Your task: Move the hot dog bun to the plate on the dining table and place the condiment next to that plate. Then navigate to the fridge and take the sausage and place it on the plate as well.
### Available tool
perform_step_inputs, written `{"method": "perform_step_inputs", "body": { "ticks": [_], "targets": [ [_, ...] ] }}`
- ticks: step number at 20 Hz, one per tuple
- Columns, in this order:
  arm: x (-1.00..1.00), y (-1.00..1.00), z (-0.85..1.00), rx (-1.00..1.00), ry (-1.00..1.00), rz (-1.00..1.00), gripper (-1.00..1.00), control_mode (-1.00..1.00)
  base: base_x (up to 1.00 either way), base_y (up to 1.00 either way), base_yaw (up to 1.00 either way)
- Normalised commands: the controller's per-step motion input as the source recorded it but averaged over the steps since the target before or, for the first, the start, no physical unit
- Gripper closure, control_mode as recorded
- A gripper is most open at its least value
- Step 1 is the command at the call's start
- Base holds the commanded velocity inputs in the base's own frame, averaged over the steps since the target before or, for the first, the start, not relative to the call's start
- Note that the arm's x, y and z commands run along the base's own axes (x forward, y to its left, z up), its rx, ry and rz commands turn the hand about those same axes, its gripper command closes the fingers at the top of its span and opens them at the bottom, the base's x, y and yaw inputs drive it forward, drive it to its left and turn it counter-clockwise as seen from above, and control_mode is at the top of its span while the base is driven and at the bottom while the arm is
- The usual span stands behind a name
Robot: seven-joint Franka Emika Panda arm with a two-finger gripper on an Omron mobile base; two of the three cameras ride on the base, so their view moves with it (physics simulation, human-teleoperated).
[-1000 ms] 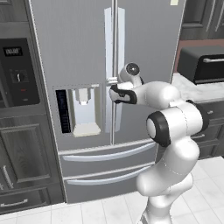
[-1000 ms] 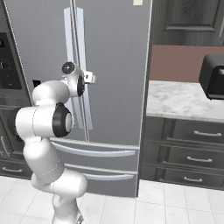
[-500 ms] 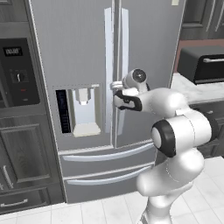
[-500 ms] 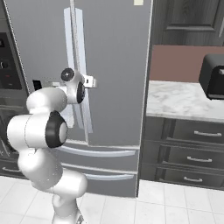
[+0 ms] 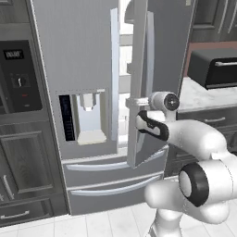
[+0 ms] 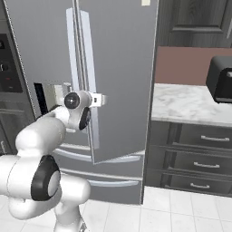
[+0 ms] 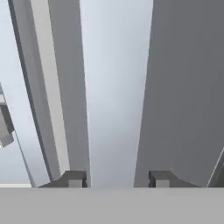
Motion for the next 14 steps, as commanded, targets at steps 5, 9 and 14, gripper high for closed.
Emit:
{"method": "perform_step_inputs", "body": {
  "ticks": [5, 9, 14],
  "targets": [
    [-0.95, -0.78, 0.00, -0.01, -0.12, -0.07, 1.00, -1.00, 0.00, 0.00, 0.00],
    [-0.84, -0.79, 0.00, -0.04, -0.06, -0.16, 1.00, -1.00, 0.00, 0.00, 0.00],
    [-0.76, -0.45, 0.05, -0.06, -0.02, -0.17, -1.00, -1.00, 0.00, 0.00, 0.00]
  ]
}}
